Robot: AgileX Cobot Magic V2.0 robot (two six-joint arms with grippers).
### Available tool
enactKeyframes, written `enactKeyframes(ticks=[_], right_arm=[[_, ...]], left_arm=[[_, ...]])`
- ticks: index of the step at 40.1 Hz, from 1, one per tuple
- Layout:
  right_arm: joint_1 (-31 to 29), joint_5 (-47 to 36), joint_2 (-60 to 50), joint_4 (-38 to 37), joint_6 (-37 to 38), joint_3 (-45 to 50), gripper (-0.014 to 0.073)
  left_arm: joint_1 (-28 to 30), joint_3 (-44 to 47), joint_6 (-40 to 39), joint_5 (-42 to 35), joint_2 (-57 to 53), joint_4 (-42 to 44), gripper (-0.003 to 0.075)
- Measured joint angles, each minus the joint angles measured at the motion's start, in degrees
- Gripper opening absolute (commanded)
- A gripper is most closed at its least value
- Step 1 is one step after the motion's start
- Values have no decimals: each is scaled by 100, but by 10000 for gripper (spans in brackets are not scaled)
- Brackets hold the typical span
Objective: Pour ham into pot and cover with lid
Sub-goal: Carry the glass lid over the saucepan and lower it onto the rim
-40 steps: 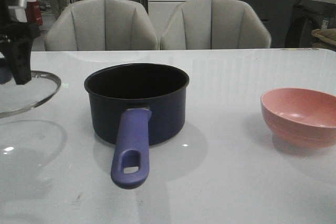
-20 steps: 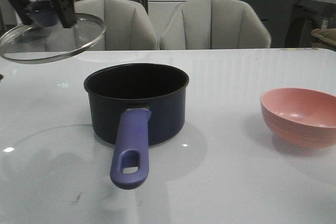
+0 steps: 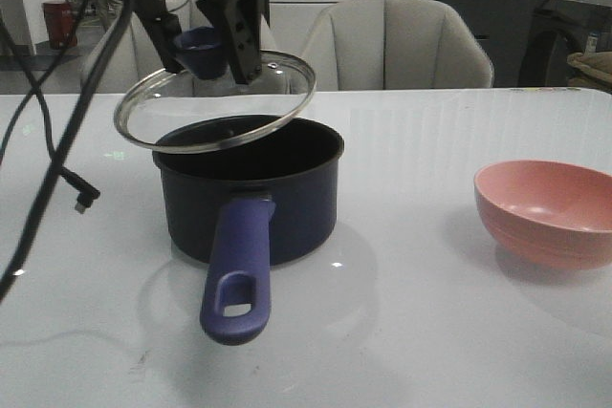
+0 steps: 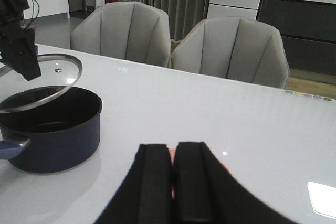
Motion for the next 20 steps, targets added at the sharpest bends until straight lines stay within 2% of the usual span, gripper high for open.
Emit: enactKeyframes(ticks=[13, 20], right_arm=[[0, 0, 0, 0, 0, 0, 153], [0, 0, 0, 0, 0, 0, 153]], left_arm=[[-60, -60, 0, -68, 278, -1, 122], [-60, -513, 0, 107, 549, -1, 122]])
